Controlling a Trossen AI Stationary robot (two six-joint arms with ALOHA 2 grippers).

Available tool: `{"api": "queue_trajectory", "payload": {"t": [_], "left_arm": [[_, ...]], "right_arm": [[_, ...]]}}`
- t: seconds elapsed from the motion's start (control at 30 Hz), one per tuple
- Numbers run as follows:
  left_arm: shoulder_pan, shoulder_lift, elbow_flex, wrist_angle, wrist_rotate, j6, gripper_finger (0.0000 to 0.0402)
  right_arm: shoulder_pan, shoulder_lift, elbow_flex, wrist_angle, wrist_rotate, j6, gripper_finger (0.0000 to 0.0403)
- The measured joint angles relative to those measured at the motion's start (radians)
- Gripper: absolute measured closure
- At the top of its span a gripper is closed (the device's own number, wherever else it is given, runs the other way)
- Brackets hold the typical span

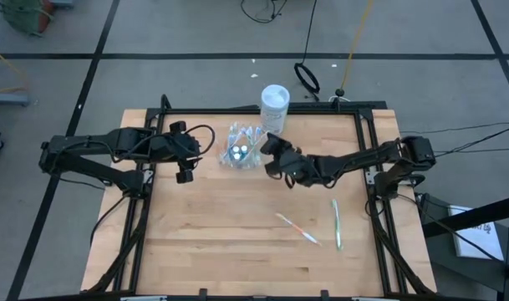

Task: Pick & Place toothbrushing station
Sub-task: Put the orange toothbrush into the transparent organizer

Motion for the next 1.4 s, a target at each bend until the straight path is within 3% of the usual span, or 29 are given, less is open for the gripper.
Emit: {"api": "queue_trajectory", "payload": {"t": [0.5, 0.7, 0.87, 1.13, 1.4], "left_arm": [[0.0, 0.0, 0.0, 0.0, 0.0, 0.039, 0.0215], [0.0, 0.0, 0.0, 0.001, 0.0, 0.038, 0.0215], [0.0, 0.0, 0.0, 0.009, 0.0, 0.038, 0.0215], [0.0, 0.0, 0.0, 0.038, -0.001, 0.052, 0.0215], [0.0, 0.0, 0.0, 0.1, 0.0, 0.062, 0.0215]], "right_arm": [[-0.042, -0.116, 0.0, -0.087, 0.016, -0.123, 0.0403], [-0.041, -0.108, -0.001, -0.237, -0.039, -0.092, 0.0403], [-0.044, -0.092, -0.032, -0.259, -0.157, -0.055, 0.0403], [-0.046, -0.093, -0.183, 0.005, -0.236, -0.027, 0.04], [-0.053, -0.093, -0.25, 0.162, -0.37, 0.081, 0.0365]]}}
